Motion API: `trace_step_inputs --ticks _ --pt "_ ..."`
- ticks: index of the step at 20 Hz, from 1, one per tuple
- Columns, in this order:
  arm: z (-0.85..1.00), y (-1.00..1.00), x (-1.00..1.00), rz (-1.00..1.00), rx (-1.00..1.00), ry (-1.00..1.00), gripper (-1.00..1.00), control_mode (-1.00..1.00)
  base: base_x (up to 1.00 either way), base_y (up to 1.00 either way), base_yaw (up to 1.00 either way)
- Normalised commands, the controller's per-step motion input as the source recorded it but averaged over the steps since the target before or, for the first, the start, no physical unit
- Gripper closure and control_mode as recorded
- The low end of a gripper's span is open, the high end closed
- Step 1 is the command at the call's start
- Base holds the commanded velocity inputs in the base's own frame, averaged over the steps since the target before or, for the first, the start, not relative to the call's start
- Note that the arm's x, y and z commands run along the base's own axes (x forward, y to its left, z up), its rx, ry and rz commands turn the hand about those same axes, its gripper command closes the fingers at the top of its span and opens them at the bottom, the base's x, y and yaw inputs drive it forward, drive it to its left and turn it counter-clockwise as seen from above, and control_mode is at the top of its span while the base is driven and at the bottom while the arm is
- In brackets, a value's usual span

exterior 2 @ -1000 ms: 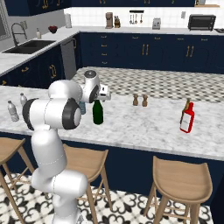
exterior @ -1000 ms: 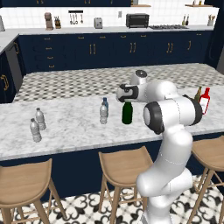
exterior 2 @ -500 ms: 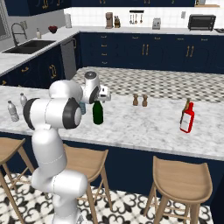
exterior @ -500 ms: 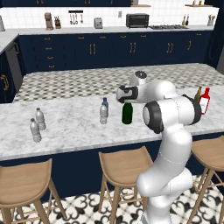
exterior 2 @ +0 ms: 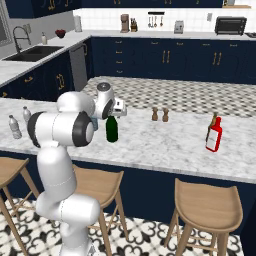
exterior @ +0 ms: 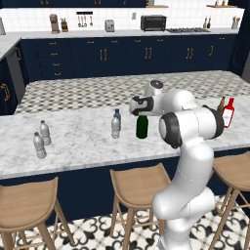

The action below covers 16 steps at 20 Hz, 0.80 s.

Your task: Move the plastic bottles in the middle to the plastics group, and the glass bottles in the middle to the glass group.

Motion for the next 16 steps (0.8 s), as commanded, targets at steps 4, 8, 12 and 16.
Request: trace_step_inputs --ticks 4,8,12,16 --pt "-0.12 0.0 0.05 0.0 0.0 0.0 -1.0 -1.0 0.0 0.0 0.0" --pt "-0.03 0.0 0.02 0.0 0.0 0.0 -1.0 -1.0 0.0 0.0 0.0" --pt "0.0 0.0 0.02 0.0 0.0 0.0 -1.0 -1.0 0.0 0.0 0.0" --pt "0.0 0.0 0.0 0.0 0.0 0.0 1.0 -1.0 0.0 0.0 0.0"
